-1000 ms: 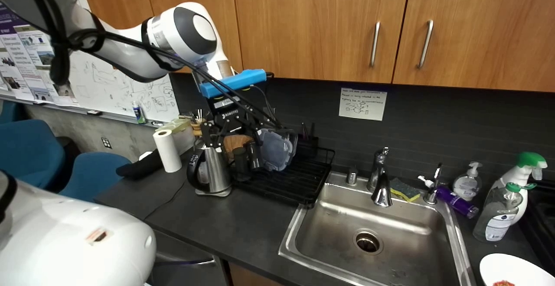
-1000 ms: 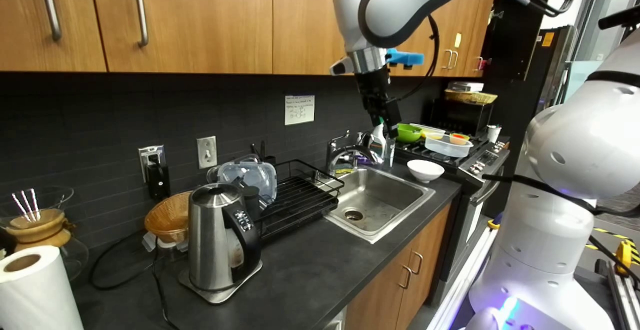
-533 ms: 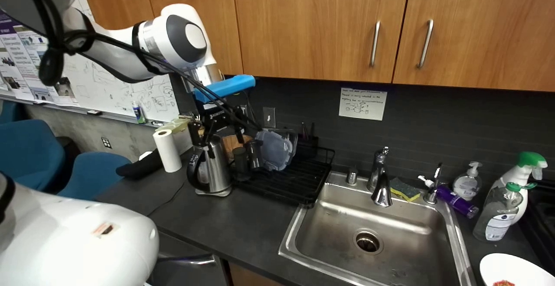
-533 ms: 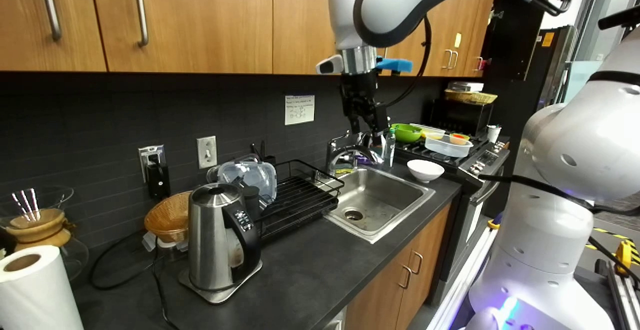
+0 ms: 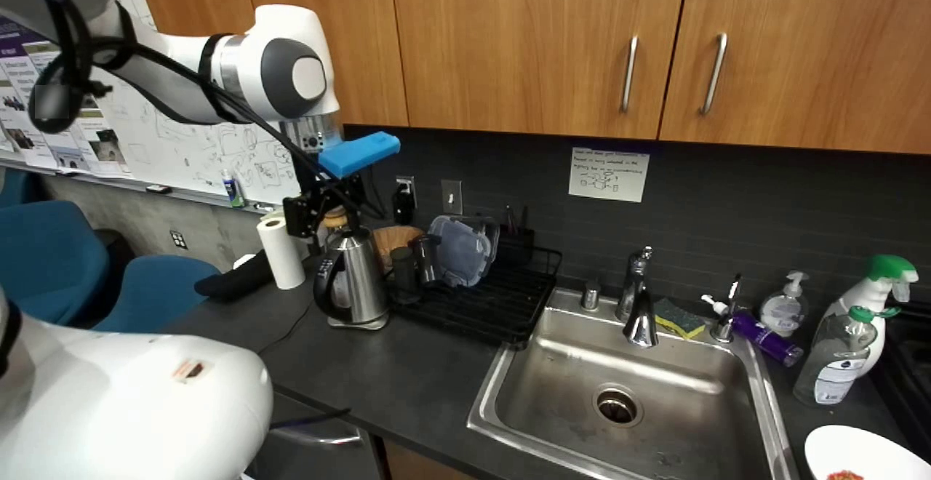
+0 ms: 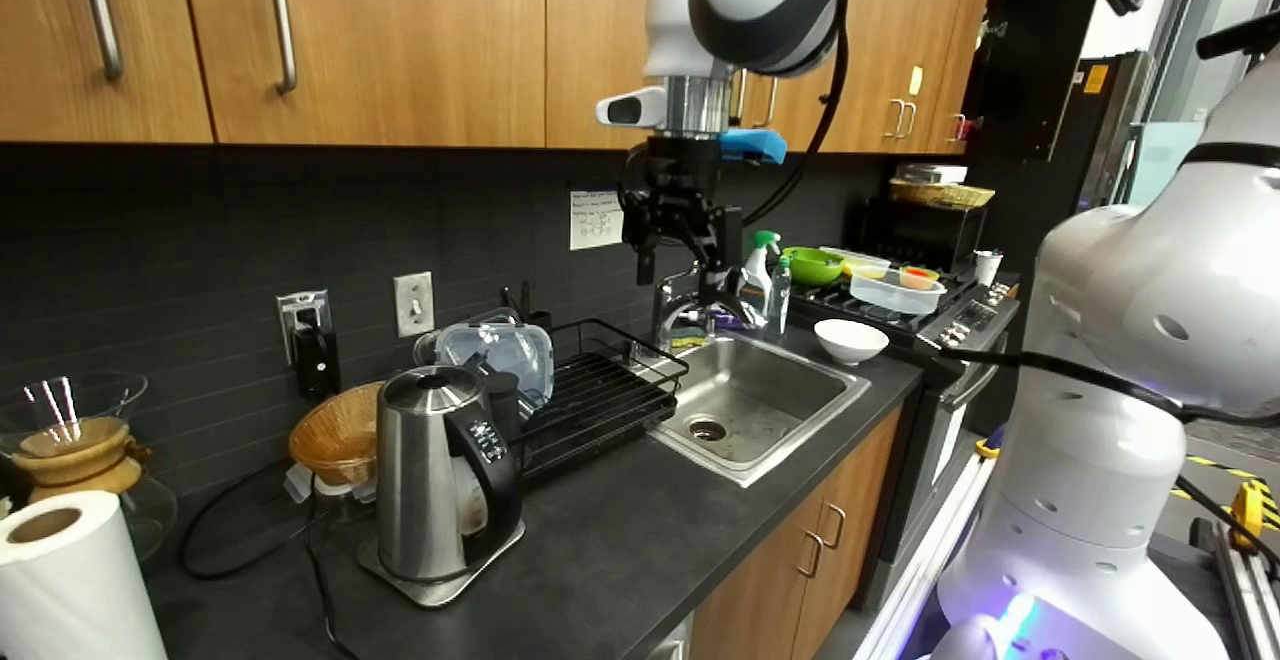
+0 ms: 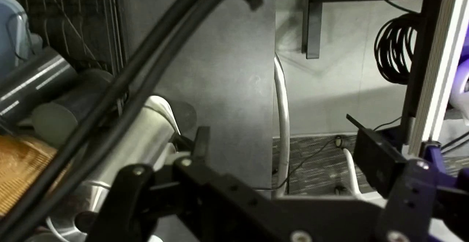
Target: Flip the switch on the electric kettle
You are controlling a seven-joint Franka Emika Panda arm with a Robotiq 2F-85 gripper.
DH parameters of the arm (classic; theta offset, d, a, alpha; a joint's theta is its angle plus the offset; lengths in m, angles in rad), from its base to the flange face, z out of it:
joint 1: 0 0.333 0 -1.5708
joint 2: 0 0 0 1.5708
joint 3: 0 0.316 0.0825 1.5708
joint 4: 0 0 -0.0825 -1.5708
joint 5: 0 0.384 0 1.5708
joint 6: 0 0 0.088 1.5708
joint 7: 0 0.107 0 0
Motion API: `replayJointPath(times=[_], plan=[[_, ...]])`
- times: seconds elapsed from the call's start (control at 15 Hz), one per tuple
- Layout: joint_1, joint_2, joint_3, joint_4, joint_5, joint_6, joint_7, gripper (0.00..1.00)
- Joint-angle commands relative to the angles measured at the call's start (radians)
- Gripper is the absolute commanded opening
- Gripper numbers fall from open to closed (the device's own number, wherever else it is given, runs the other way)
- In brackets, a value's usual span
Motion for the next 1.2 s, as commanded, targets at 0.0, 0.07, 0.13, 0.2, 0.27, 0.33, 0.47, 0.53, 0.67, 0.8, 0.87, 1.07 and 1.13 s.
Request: replayJointPath(times=[0.0, 0.07, 0.13, 0.2, 0.27, 0.33, 0.47, 0.53, 0.67, 0.8, 0.87, 1.07, 1.13], plan=[[0.034, 0.031, -0.025, 0.009, 0.110, 0.008, -0.196, 1.00], [0.036, 0.050, -0.020, 0.018, 0.126, -0.001, -0.242, 1.00], [0.034, 0.066, -0.013, 0.025, 0.142, -0.007, -0.279, 1.00], [0.034, 0.088, -0.008, 0.034, 0.159, -0.020, -0.310, 1.00], [0.032, 0.106, 0.000, 0.039, 0.169, -0.028, -0.335, 1.00], [0.028, 0.129, 0.012, 0.044, 0.173, -0.035, -0.349, 1.00], [0.023, 0.177, 0.035, 0.060, 0.177, -0.056, -0.374, 1.00], [0.019, 0.204, 0.052, 0.070, 0.170, -0.061, -0.370, 1.00], [0.017, 0.257, 0.082, 0.094, 0.165, -0.076, -0.368, 1.00], [0.015, 0.306, 0.117, 0.121, 0.157, -0.077, -0.363, 1.00], [0.013, 0.327, 0.133, 0.134, 0.154, -0.070, -0.359, 1.00], [0.010, 0.386, 0.174, 0.181, 0.158, -0.064, -0.357, 1.00], [0.008, 0.403, 0.186, 0.195, 0.157, -0.058, -0.356, 1.00]])
